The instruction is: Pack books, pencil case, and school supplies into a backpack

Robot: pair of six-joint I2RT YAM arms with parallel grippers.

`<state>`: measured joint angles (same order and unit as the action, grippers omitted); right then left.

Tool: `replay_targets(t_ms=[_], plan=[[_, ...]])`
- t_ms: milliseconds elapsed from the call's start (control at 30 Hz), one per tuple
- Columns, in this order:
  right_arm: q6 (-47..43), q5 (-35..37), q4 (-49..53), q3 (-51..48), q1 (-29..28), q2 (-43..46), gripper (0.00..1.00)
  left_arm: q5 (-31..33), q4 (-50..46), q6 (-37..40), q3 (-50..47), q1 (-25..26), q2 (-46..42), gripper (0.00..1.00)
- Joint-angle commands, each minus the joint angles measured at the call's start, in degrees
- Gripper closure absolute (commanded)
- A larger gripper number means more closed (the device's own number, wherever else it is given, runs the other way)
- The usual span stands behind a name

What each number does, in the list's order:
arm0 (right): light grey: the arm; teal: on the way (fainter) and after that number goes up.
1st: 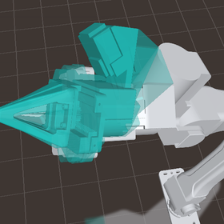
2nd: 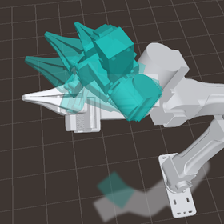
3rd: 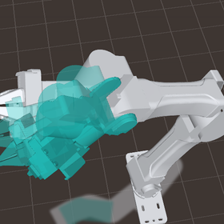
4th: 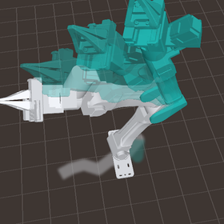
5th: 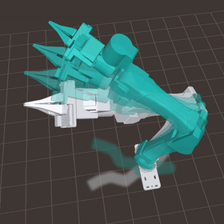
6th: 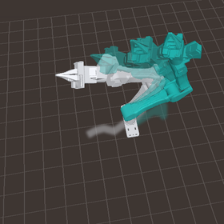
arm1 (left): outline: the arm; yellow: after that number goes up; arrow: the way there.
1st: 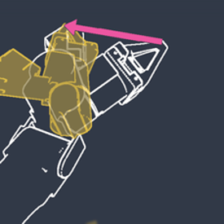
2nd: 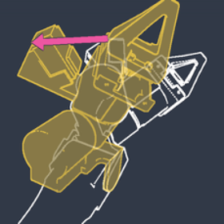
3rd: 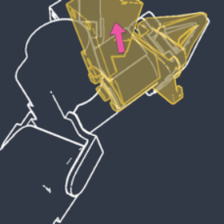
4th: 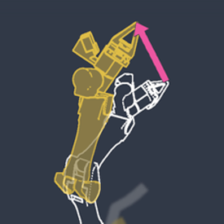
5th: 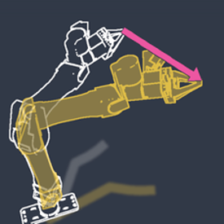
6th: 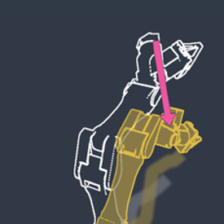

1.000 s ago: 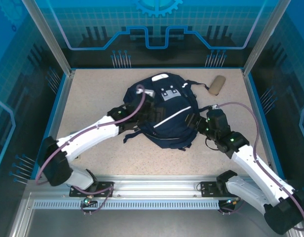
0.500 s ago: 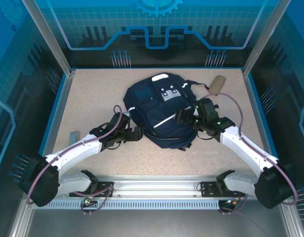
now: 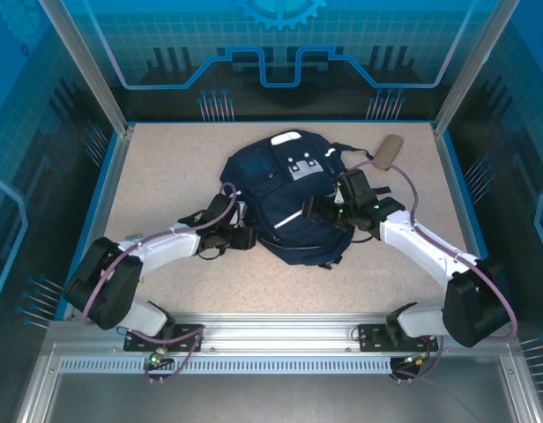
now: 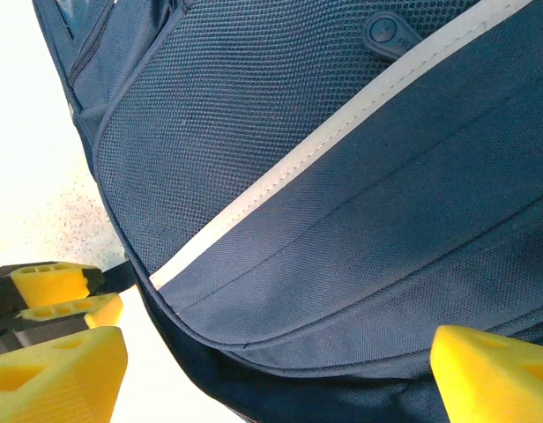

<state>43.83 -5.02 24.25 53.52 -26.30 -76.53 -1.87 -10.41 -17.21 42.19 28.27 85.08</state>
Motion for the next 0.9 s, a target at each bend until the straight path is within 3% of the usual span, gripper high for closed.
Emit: replay_targets(t_ms=[0,333,633,867], plan=[[-0.77,-0.78,1.59,0.60,-0.62,-0.47,0.10,-4.33,1.67,5.43,3.06,-0.41,2.72,0.42],[0.11,-1.76,0.80,0.24,-1.37,-2.82,0.11,-1.69,-3.60,8.05,9.36,-0.44,11.29,0.34],[0.68,-1.29,0.38,0.27,-2.42,-5.20,0.12,-8.28,-6.48,9.79,9.24,-0.42,9.95,0.47],[1.25,-1.22,-0.37,0.75,-3.38,-6.82,0.12,-11.01,-8.55,9.21,8.15,-0.34,9.61,0.51]])
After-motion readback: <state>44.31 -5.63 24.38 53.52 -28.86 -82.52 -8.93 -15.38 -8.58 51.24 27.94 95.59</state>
